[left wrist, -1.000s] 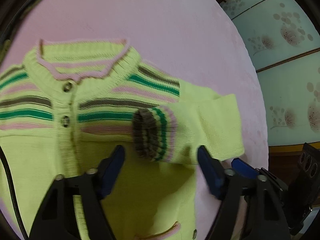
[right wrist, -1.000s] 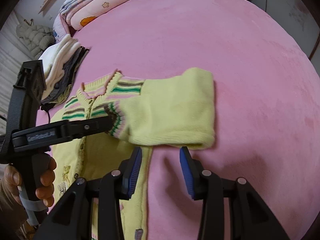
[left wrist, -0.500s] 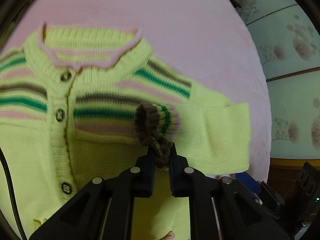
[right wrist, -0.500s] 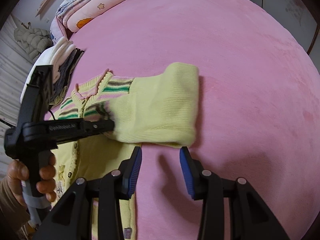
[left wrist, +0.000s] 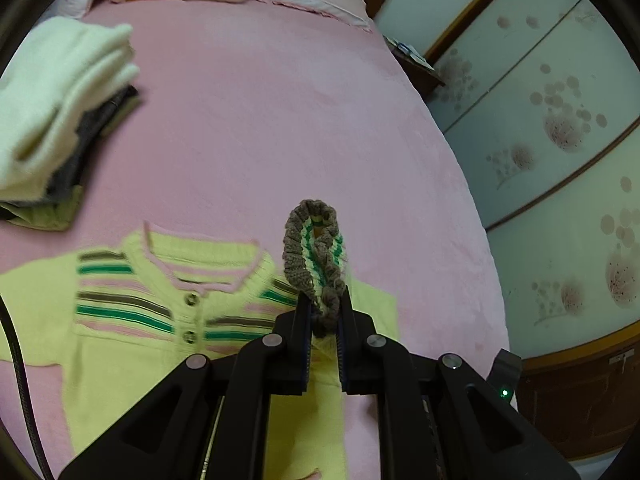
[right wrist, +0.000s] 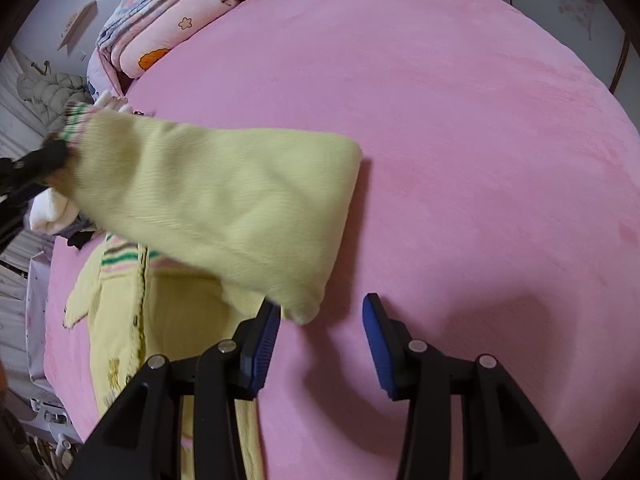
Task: Fold large clothes
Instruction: 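Grasp the cuff with the left tool while the right tool releases it, then lay the cuff down on the cardigan body and open the left tool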
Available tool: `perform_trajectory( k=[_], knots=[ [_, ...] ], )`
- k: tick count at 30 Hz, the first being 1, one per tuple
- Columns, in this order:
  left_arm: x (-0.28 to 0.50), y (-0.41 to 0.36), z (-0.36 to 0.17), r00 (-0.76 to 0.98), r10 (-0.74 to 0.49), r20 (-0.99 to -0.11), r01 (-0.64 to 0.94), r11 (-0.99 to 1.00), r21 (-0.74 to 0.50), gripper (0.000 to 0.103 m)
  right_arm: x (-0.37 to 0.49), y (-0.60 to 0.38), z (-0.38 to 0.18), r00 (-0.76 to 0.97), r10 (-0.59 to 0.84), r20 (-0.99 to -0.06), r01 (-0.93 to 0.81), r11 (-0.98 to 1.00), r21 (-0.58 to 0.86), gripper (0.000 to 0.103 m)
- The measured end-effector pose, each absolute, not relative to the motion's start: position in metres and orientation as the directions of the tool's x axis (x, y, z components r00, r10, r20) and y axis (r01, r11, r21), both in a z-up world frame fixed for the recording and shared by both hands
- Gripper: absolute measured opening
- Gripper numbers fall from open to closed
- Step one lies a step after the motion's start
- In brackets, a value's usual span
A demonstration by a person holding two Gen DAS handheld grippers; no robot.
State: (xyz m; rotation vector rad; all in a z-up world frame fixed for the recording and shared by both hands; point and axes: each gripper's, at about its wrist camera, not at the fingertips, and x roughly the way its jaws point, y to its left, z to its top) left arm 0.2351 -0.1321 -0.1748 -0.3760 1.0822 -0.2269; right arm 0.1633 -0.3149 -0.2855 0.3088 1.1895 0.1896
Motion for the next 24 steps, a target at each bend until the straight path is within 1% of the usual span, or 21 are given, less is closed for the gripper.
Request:
perform_trajectory(
  k=[3, 4, 5, 6, 7, 11, 15, 18, 20, 24],
  knots=[
    [0.23, -0.103, -0.162, 0.478, -0.313, -0.821, -0.025, 0.929, -0.368, 0.008, 0.171, -0.301, -0.286, 0.375, 0.305, -0.876, -0.02, 0.947, 0.321, 0.042],
    [0.229, -0.096, -0.161, 0.485, -0.3, -0.822, -0.033, 0.932, -0.36, 0.009, 0.172, -0.296, -0.284, 0.386, 0.304, -0.871, -0.041, 0.949, 0.313, 0.036],
    [0.225, -0.083, -0.156, 0.489, -0.294, -0.821, -0.038, 0.933, -0.357, 0.009, 0.173, -0.288, -0.28, 0.401, 0.298, -0.866, -0.072, 0.953, 0.295, 0.021],
    [0.224, -0.075, -0.157, 0.494, -0.277, -0.824, -0.052, 0.937, -0.346, 0.009, 0.173, -0.28, -0.277, 0.413, 0.283, -0.866, -0.1, 0.959, 0.265, 0.016],
    [0.223, -0.067, -0.159, 0.497, -0.256, -0.829, -0.067, 0.941, -0.331, 0.009, 0.172, -0.273, -0.273, 0.426, 0.263, -0.866, -0.126, 0.965, 0.231, 0.015],
    [0.215, -0.026, -0.173, 0.497, -0.198, -0.845, -0.114, 0.95, -0.29, 0.009, 0.169, -0.239, -0.267, 0.457, 0.214, -0.863, -0.226, 0.967, 0.119, 0.015],
    [0.207, -0.004, -0.201, 0.483, -0.172, -0.859, -0.143, 0.952, -0.271, 0.009, 0.168, -0.222, -0.272, 0.446, 0.168, -0.879, -0.258, 0.965, 0.053, 0.015],
    [0.205, 0.002, -0.232, 0.444, -0.133, -0.886, -0.15, 0.964, -0.22, 0.009, 0.167, -0.217, -0.276, 0.424, 0.153, -0.893, -0.269, 0.963, 0.037, 0.018],
    [0.201, 0.008, -0.252, 0.407, -0.121, -0.906, -0.159, 0.967, -0.201, 0.009, 0.166, -0.217, -0.275, 0.407, 0.157, -0.9, -0.271, 0.961, 0.045, 0.025],
    [0.194, 0.012, -0.282, 0.351, -0.114, -0.929, -0.162, 0.97, -0.18, 0.012, 0.163, -0.224, -0.271, 0.387, 0.184, -0.904, -0.27, 0.959, 0.08, 0.032]
  ],
)
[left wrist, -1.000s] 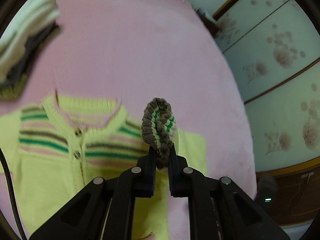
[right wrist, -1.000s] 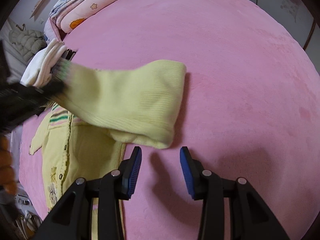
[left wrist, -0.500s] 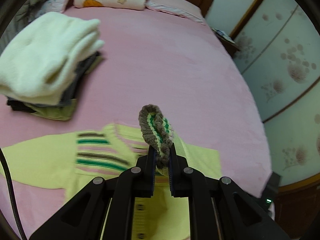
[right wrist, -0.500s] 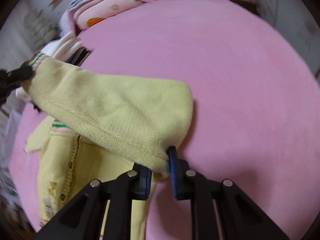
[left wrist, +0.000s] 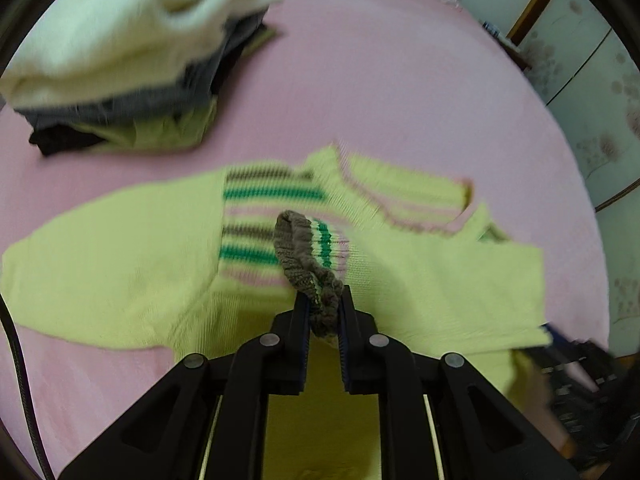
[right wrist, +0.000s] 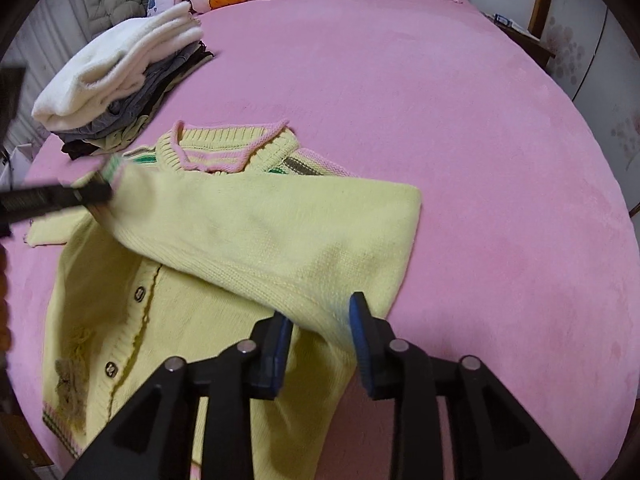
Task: Fold large clothes
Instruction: 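Lay the cuff down on the cardigan body and open the left tool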
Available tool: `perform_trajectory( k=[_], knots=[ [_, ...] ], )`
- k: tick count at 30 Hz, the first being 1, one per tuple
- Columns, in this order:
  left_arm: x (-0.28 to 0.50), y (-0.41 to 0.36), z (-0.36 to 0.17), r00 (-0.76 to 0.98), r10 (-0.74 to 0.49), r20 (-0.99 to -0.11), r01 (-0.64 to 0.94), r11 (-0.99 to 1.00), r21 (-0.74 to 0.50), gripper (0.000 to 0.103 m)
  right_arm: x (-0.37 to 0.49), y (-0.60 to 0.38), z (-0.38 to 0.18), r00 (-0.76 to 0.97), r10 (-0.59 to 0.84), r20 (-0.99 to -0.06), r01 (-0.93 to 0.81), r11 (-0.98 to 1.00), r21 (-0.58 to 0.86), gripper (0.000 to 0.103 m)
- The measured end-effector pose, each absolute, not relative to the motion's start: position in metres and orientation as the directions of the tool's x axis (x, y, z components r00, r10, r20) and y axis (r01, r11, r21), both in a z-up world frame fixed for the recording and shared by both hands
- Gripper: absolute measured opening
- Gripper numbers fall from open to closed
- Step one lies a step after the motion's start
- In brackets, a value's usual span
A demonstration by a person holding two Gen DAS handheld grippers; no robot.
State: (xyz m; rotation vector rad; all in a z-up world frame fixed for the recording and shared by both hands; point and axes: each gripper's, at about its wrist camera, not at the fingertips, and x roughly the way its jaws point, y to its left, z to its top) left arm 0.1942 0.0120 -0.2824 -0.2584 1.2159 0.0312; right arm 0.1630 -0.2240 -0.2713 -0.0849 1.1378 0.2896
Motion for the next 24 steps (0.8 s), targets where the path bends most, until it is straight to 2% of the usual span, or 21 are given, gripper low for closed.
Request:
perform_trajectory(
  k=[2, 6, 8, 11, 15, 18, 24],
  knots=[
    [0.193, 0.014, -0.297, 0.318, -0.106, -0.942, -0.167, 0.972, -0.166, 0.019, 0.16, -0.232, -0.267, 0.369, 0.212, -0.905, -0.269, 0.956, 0.115, 0.036],
    [0.195, 0.021, -0.309, 0.293, -0.129, -0.947, -0.187, 0.964, -0.189, 0.029, 0.159, -0.253, -0.256, 0.357, 0.303, -0.884, -0.22, 0.947, 0.235, 0.037],
    [0.196, 0.023, -0.308, 0.285, -0.154, -0.946, -0.186, 0.959, -0.212, 0.05, 0.166, -0.267, -0.249, 0.373, 0.317, -0.872, -0.169, 0.947, 0.272, 0.04],
    [0.196, 0.026, -0.298, 0.307, -0.141, -0.941, -0.192, 0.959, -0.207, 0.068, 0.179, -0.284, -0.246, 0.391, 0.314, -0.865, -0.094, 0.949, 0.301, 0.045],
    [0.196, 0.038, -0.285, 0.355, -0.086, -0.931, -0.208, 0.963, -0.168, 0.069, 0.205, -0.292, -0.253, 0.402, 0.271, -0.875, -0.048, 0.96, 0.276, 0.045],
    [0.203, 0.05, -0.292, 0.343, -0.083, -0.935, -0.234, 0.957, -0.171, 0.069, 0.22, -0.286, -0.268, 0.385, 0.243, -0.89, -0.06, 0.969, 0.239, 0.045],
    [0.218, 0.063, -0.31, 0.345, -0.075, -0.936, -0.226, 0.961, -0.161, 0.069, 0.24, -0.275, -0.286, 0.376, 0.249, -0.893, -0.038, 0.967, 0.254, 0.045]
  ],
)
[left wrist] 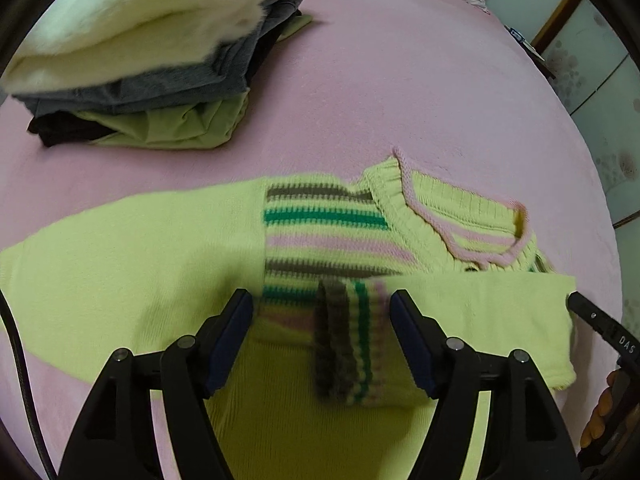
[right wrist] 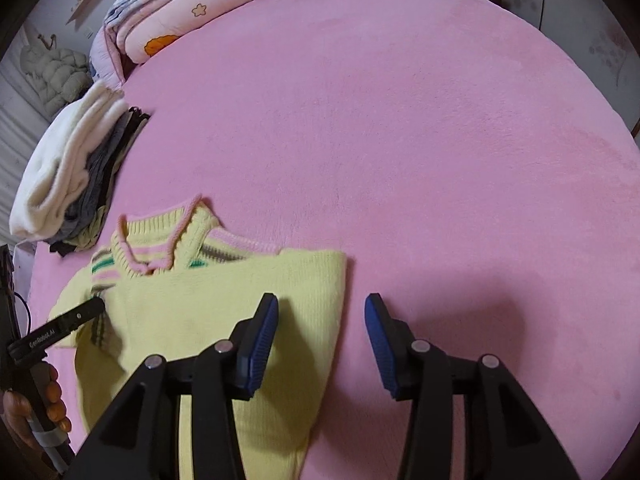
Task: Fold large clothes
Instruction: 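Lay the cuff down on the cardigan body and open the left tool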
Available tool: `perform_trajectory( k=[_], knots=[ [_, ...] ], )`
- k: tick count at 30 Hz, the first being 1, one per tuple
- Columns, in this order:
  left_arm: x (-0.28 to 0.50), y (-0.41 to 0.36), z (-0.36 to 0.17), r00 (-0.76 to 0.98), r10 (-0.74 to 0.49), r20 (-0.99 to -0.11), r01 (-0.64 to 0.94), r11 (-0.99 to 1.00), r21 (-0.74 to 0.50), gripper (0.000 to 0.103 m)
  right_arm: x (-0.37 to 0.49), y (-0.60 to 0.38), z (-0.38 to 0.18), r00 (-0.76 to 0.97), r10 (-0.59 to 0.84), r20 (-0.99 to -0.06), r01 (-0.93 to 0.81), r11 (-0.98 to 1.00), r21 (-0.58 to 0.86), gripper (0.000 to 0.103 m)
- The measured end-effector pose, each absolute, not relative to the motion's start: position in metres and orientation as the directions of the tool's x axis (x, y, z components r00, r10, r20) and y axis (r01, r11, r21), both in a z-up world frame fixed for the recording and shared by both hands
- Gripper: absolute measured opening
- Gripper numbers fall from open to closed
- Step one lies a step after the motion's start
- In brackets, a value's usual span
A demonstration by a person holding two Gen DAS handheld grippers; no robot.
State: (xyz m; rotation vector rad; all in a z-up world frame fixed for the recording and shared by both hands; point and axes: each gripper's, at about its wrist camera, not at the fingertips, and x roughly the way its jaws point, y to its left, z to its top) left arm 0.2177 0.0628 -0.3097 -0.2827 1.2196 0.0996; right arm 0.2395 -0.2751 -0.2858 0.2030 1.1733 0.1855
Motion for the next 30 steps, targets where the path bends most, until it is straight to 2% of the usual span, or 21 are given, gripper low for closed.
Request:
perform_trajectory(
  k=[1, 3, 6, 7, 10, 13, 30],
  knots=[
    [0.221, 0.062, -0.311, 0.343, -0.075, -0.936, -0.229, 0.96, -0.161, 0.068, 0.242, -0.274, -0.286, 0.378, 0.247, -0.892, -0.034, 0.967, 0.253, 0.045],
    [0.227, 0.05, -0.31, 0.34, -0.074, -0.938, -0.239, 0.958, -0.162, 0.057, 0.246, -0.272, -0.289, 0.375, 0.247, -0.894, -0.03, 0.967, 0.254, 0.045],
    [0.236, 0.056, -0.305, 0.328, -0.072, -0.942, -0.257, 0.953, -0.162, 0.033, 0.249, -0.273, -0.292, 0.373, 0.25, -0.894, -0.016, 0.965, 0.263, 0.045],
    [0.239, 0.059, -0.302, 0.329, -0.098, -0.939, -0.254, 0.949, -0.188, 0.021, 0.249, -0.274, -0.291, 0.375, 0.254, -0.892, -0.008, 0.963, 0.271, 0.045],
    [0.231, 0.067, -0.293, 0.34, -0.148, -0.929, -0.252, 0.937, -0.242, 0.021, 0.248, -0.276, -0.291, 0.381, 0.262, -0.887, 0.005, 0.958, 0.286, 0.045],
    [0.227, 0.069, -0.293, 0.345, -0.14, -0.928, -0.213, 0.951, -0.223, 0.024, 0.247, -0.278, -0.292, 0.378, 0.273, -0.884, 0.001, 0.955, 0.296, 0.045],
    [0.25, 0.053, -0.306, 0.313, -0.166, -0.935, -0.071, 0.978, -0.197, 0.026, 0.25, -0.278, -0.297, 0.379, 0.292, -0.878, -0.019, 0.951, 0.308, 0.045]
  ],
)
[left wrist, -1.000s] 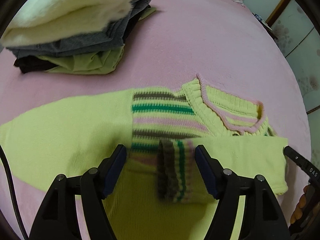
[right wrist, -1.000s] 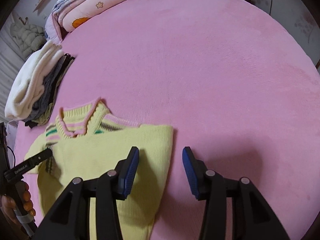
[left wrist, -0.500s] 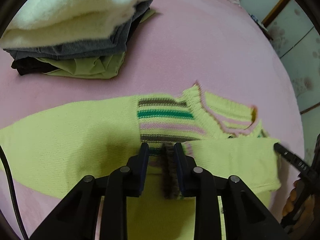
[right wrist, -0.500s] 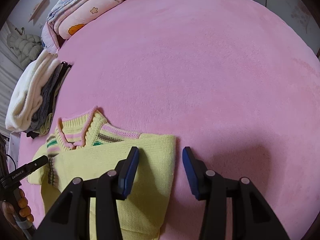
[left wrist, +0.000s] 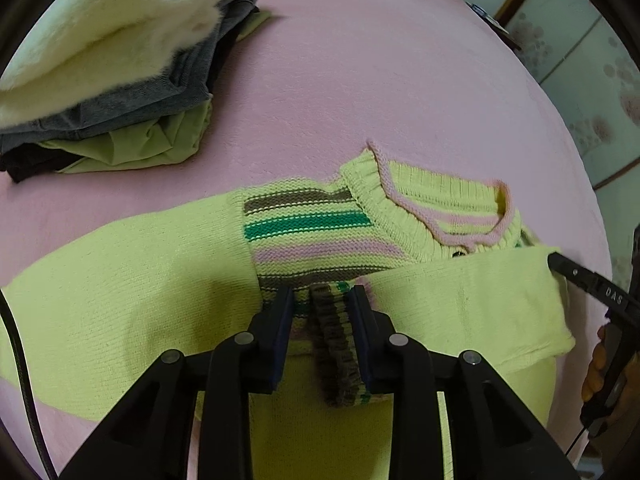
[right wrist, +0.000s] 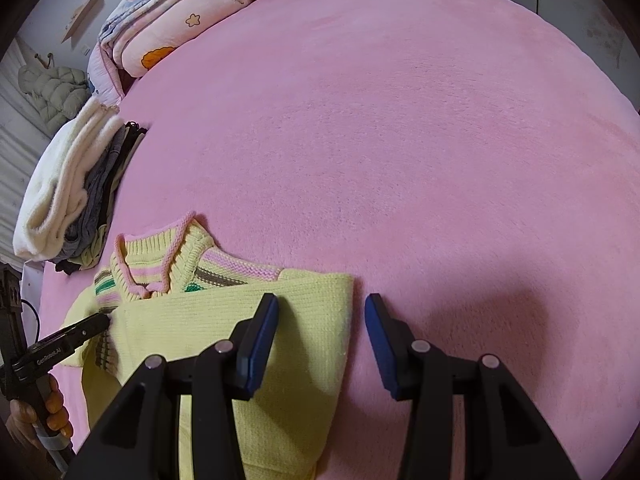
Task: Fold large clothes
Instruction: 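Lay the cuff down on the cardigan body and open the left tool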
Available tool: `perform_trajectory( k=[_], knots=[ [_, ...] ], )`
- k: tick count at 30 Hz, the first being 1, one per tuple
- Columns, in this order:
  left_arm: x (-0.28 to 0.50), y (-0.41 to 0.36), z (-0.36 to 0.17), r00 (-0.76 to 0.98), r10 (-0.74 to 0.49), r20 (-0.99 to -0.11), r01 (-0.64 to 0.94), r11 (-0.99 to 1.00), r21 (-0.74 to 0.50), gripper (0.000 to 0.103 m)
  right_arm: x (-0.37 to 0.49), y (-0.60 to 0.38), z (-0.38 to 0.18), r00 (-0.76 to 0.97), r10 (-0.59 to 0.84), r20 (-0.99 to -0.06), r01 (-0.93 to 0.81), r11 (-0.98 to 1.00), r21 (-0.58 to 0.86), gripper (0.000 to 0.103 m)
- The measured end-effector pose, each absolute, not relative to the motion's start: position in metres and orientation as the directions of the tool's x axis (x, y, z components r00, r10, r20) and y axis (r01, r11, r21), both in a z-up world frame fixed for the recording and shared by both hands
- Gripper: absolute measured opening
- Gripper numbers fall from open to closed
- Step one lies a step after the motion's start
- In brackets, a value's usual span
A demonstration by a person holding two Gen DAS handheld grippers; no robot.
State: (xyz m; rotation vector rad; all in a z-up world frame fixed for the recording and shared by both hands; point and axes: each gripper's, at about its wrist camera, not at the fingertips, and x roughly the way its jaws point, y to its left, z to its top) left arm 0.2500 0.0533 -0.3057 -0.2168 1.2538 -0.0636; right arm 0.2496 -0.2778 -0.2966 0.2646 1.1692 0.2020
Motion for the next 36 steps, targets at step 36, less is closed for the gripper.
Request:
perform_trajectory(
  k=[36],
  knots=[
    [0.263, 0.026, -0.323, 0.294, -0.284, -0.913, -0.064, 0.947, -0.315, 0.005, 0.233, -0.289, -0.295, 0.438, 0.252, -0.863, 0.022, 0.957, 0.29, 0.013]
  ],
)
